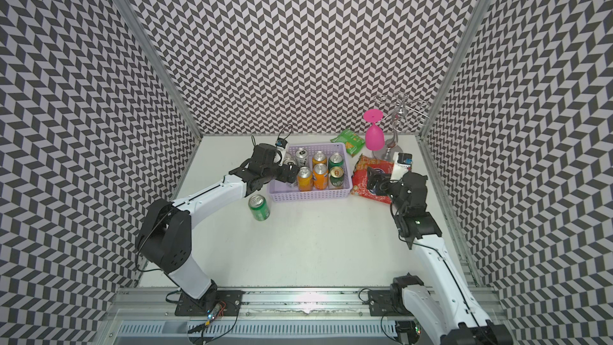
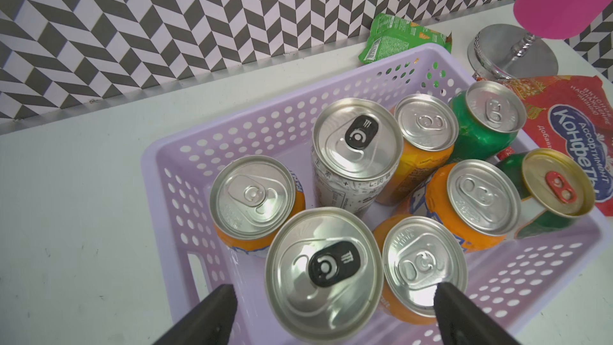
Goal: Take out the drinks from the basket
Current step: Pick up the drink from the basket.
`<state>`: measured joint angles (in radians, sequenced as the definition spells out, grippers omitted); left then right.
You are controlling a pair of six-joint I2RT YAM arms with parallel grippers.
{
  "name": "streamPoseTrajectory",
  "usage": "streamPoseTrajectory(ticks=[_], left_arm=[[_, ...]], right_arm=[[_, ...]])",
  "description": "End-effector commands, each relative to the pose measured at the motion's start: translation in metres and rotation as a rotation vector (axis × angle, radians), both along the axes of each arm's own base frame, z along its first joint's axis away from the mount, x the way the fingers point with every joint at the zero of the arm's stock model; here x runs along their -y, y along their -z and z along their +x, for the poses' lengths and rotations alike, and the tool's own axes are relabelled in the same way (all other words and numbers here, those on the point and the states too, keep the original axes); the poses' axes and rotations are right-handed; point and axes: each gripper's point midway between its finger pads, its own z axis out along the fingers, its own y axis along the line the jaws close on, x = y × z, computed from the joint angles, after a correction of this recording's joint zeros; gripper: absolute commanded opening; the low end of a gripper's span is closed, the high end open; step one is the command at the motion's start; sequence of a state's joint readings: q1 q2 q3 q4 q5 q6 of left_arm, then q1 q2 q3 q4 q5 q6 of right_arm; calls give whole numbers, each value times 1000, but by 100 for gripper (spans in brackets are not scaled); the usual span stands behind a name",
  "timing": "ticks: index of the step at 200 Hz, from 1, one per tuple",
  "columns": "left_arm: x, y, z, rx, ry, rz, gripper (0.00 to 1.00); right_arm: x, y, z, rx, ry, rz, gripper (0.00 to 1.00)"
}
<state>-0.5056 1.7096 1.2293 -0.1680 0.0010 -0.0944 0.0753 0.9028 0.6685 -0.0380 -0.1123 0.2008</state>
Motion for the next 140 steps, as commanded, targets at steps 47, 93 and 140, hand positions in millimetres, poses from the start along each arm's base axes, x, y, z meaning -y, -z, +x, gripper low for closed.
streamPoseTrajectory(ticks=[47,93,140], left_arm=[[9,16,14,-26,-5,35,87],[10,14,17,-25,-11,32,69],[8,3,16,-7,-14,21,56]], right_arm=[[2,-17,1,55,3,-6,100],[3,-17,1,56,2,-6,100],[3,-16,1,54,5,-5,100]])
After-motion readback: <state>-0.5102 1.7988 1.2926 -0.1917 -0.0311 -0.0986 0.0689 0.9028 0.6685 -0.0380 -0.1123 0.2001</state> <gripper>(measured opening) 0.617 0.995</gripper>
